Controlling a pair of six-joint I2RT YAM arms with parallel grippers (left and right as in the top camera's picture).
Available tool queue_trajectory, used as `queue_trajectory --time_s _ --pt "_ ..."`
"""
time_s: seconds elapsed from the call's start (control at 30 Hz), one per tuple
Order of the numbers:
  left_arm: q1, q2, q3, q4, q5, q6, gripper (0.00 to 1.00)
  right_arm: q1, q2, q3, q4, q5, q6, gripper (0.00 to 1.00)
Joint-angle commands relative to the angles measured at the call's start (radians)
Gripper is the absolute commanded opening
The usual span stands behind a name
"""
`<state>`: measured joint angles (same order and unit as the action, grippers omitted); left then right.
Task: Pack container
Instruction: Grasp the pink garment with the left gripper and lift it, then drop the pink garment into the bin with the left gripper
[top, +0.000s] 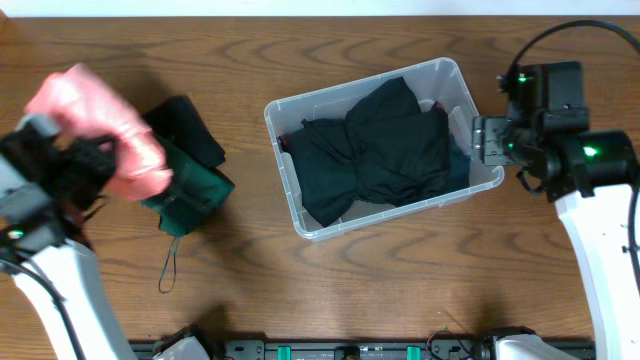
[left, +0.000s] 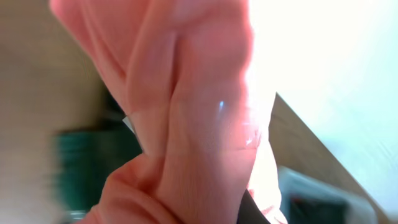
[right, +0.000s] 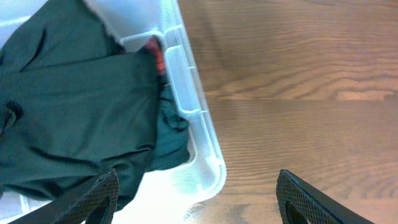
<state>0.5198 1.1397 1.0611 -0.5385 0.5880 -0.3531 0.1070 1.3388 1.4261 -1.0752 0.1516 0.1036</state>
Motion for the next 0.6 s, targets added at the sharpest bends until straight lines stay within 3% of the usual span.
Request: queue_trajectory --time_s 0.0,0.3,0.57 --pt "-0.193 -0.044 0.013 0.019 0.024 -0.062 0.06 -0.052 -0.017 0.014 0.001 0.012 0.051 0.81" --pt "-0.758 0.082 0.013 0.194 -0.121 -0.15 0.06 -0.093 -0.017 0.013 -0.025 -0.01 0.045 0.81" --pt "-0.91 0.277 0.012 0.211 -0.192 -0.309 0.06 -0.093 -0.017 0.013 -0.029 -0.01 0.037 0.81"
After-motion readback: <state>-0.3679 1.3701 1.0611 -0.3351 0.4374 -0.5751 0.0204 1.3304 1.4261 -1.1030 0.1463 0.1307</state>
